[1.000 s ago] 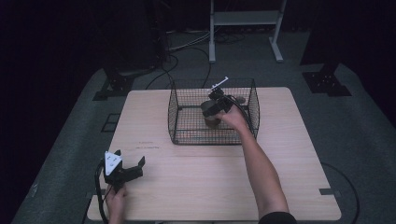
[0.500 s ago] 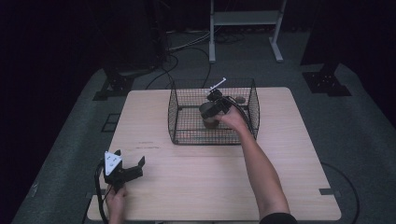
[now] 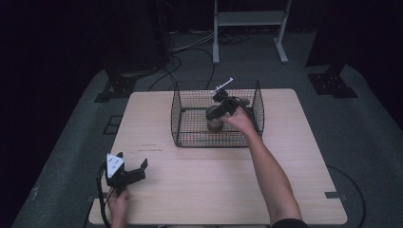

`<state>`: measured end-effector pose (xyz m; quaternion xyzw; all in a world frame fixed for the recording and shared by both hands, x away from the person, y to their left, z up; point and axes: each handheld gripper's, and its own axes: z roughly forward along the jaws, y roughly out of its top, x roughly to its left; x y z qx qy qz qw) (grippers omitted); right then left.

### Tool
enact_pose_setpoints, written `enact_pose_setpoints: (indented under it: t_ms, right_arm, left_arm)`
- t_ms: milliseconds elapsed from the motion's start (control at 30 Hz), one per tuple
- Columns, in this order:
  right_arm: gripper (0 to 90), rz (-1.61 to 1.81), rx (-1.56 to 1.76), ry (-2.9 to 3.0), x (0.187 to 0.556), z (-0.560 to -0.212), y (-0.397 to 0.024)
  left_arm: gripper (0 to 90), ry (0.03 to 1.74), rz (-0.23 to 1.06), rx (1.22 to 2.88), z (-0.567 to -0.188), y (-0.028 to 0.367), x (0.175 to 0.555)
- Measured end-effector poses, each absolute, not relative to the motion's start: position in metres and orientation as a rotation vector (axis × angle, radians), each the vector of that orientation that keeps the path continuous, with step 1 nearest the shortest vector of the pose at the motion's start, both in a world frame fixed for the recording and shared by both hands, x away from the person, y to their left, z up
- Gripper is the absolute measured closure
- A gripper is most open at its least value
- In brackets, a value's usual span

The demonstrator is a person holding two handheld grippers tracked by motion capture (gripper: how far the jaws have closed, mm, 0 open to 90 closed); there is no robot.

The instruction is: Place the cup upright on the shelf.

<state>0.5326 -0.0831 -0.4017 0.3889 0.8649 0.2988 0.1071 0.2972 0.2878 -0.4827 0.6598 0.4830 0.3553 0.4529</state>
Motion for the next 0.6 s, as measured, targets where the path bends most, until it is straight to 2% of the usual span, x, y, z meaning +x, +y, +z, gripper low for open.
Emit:
enact_pose_setpoints:
  t_ms: [300, 600]
  right_arm:
    - [9.1, 0.982, 1.179, 2.473, 0.524, -0.396, -0.097]
    - [13.2, 1.219, 1.104, 2.414, 0.477, -0.369, -0.124]
  left_arm:
    - [0.0, 1.185, 0.876, 1.638, -0.483, 0.287, 0.297]
    - [0.0, 1.181, 0.880, 1.639, -0.483, 0.286, 0.295]
